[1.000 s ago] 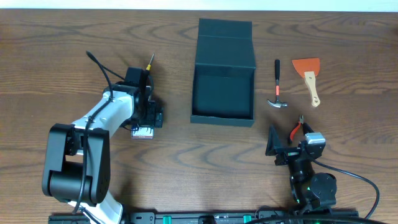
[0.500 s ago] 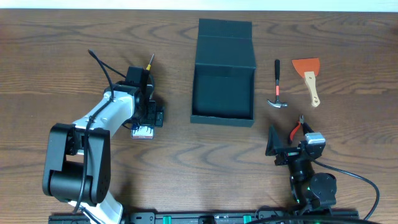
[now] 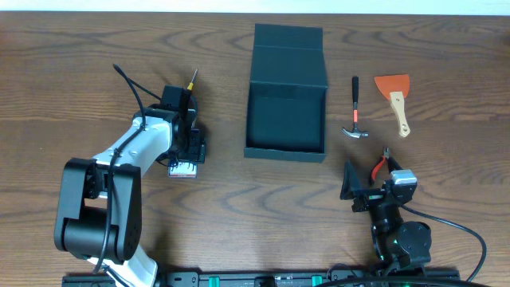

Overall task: Pack container
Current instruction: 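Close the left gripper on the blue screwdriver case and lift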

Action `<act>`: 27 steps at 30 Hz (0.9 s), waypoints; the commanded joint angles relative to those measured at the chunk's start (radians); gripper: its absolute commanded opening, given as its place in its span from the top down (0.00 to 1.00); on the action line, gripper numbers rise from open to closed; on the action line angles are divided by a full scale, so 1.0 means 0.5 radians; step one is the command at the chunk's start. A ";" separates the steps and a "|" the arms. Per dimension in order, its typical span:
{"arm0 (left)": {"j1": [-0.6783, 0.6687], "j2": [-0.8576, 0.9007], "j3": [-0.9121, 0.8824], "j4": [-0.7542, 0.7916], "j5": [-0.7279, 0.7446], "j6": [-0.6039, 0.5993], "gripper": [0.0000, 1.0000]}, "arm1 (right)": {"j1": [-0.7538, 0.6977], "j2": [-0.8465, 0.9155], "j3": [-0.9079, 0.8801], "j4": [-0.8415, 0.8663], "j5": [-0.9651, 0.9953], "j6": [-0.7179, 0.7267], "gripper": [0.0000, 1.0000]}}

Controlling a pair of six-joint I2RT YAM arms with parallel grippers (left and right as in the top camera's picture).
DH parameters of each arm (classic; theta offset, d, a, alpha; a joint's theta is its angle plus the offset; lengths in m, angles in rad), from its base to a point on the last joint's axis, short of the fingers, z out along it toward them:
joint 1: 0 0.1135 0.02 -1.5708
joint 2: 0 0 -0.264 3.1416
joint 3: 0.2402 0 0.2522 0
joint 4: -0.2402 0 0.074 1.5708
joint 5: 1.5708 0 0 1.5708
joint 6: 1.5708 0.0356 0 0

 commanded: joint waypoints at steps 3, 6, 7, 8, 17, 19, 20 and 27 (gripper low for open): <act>-0.005 0.052 -0.011 -0.011 0.021 -0.018 0.20 | -0.015 -0.013 -0.005 -0.008 -0.008 -0.030 0.01; -0.005 0.052 -0.011 -0.010 0.021 -0.040 0.21 | -0.016 -0.013 -0.005 -0.008 -0.008 -0.030 0.01; -0.005 0.052 -0.011 -0.010 0.021 -0.043 0.23 | -0.015 -0.013 -0.005 -0.007 -0.008 -0.030 0.01; -0.005 0.052 -0.011 -0.011 0.021 -0.043 0.24 | -0.015 -0.013 -0.005 -0.007 -0.008 -0.030 0.01; -0.005 0.051 -0.011 -0.011 0.021 -0.044 0.30 | -0.016 -0.013 -0.005 -0.008 -0.008 -0.030 0.01; -0.005 0.051 -0.011 -0.012 0.021 -0.044 0.33 | -0.015 -0.013 -0.005 -0.007 -0.008 -0.030 0.01; -0.005 0.050 -0.011 -0.014 0.021 -0.044 0.34 | -0.015 -0.013 -0.005 -0.008 -0.008 -0.030 0.01; -0.005 0.026 0.004 -0.047 0.020 -0.044 0.35 | -0.015 -0.013 -0.005 -0.008 -0.008 -0.030 0.01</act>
